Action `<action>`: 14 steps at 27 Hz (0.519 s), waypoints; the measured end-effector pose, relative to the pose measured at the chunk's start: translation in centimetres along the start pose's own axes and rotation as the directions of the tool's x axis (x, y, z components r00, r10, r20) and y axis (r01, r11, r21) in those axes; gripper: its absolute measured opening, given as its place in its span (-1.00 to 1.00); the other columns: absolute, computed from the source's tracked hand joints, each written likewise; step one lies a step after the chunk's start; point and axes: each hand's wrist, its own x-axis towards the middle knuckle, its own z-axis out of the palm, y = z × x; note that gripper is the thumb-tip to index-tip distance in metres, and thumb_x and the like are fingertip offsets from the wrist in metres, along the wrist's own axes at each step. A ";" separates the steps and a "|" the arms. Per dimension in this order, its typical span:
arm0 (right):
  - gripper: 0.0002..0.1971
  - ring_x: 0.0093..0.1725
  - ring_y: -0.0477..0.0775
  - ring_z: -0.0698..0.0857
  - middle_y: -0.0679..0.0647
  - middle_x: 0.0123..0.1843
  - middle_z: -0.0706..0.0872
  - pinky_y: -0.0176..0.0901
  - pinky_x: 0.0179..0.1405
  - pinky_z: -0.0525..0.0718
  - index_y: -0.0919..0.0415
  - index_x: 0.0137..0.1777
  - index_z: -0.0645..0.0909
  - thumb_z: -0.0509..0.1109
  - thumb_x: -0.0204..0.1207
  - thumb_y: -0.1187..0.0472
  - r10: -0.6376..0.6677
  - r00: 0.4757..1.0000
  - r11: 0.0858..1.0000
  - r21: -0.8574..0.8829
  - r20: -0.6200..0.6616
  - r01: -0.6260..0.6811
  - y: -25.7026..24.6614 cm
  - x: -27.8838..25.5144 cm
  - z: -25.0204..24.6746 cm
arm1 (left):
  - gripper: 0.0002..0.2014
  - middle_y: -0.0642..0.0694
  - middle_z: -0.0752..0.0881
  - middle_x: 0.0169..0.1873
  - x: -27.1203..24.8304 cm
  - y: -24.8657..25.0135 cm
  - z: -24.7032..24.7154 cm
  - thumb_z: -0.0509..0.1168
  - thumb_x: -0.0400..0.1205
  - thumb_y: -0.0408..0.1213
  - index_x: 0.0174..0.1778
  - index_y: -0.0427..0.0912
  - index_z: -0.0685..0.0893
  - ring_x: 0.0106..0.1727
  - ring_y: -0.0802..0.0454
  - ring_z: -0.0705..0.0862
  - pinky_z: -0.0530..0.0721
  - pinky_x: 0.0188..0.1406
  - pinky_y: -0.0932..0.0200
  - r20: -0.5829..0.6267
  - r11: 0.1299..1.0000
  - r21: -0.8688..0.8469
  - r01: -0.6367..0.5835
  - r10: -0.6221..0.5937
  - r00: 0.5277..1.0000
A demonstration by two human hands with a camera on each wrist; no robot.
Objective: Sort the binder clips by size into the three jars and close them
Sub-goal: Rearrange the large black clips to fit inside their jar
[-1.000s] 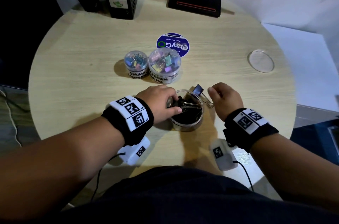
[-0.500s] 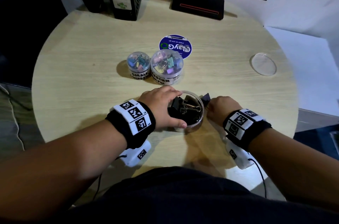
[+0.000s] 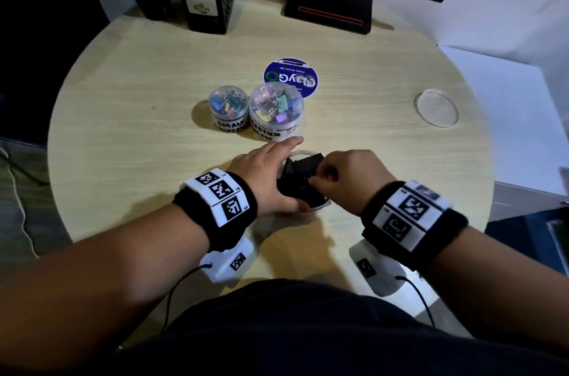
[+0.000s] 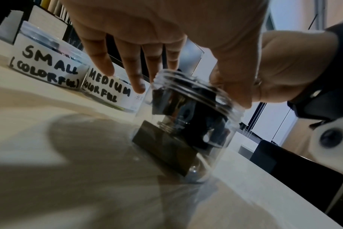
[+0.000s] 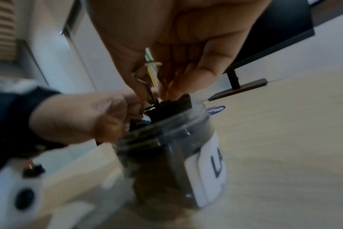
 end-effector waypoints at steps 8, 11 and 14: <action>-0.76 -0.05 0.22 0.66 0.17 -0.08 0.73 -0.13 -0.14 0.48 0.15 0.03 0.71 0.33 0.43 0.11 -0.098 0.986 0.993 -0.055 0.137 0.107 -0.4 0.1 1.0 | -0.10 0.16 0.41 0.40 -0.2 -0.1 0.4 0.55 0.27 0.05 0.51 0.32 0.25 0.40 0.10 0.44 0.35 0.36 0.26 -0.019 0.999 -0.035 -0.014 0.013 1.000; -0.63 0.03 0.16 0.65 0.16 0.01 0.70 -0.22 -0.05 0.45 0.06 0.21 0.67 0.44 0.39 0.09 -0.123 0.990 0.992 0.003 0.066 0.123 -0.1 0.1 0.7 | -0.23 0.22 0.43 0.30 -0.3 -0.2 0.4 0.53 0.28 0.12 0.43 0.34 0.40 0.33 0.16 0.47 0.33 0.27 0.31 -0.019 0.999 -0.031 -0.027 0.026 0.999; -0.56 0.06 0.11 0.66 0.13 0.07 0.69 -0.29 -0.02 0.40 0.04 0.22 0.68 0.55 0.32 0.03 -0.149 0.989 0.985 0.096 0.016 0.146 0.2 0.1 0.7 | -0.22 0.20 0.38 0.38 0.0 -0.2 0.1 0.44 0.29 0.28 0.45 0.34 0.38 0.40 0.12 0.42 0.35 0.41 0.10 0.019 0.996 0.084 -0.021 0.020 1.000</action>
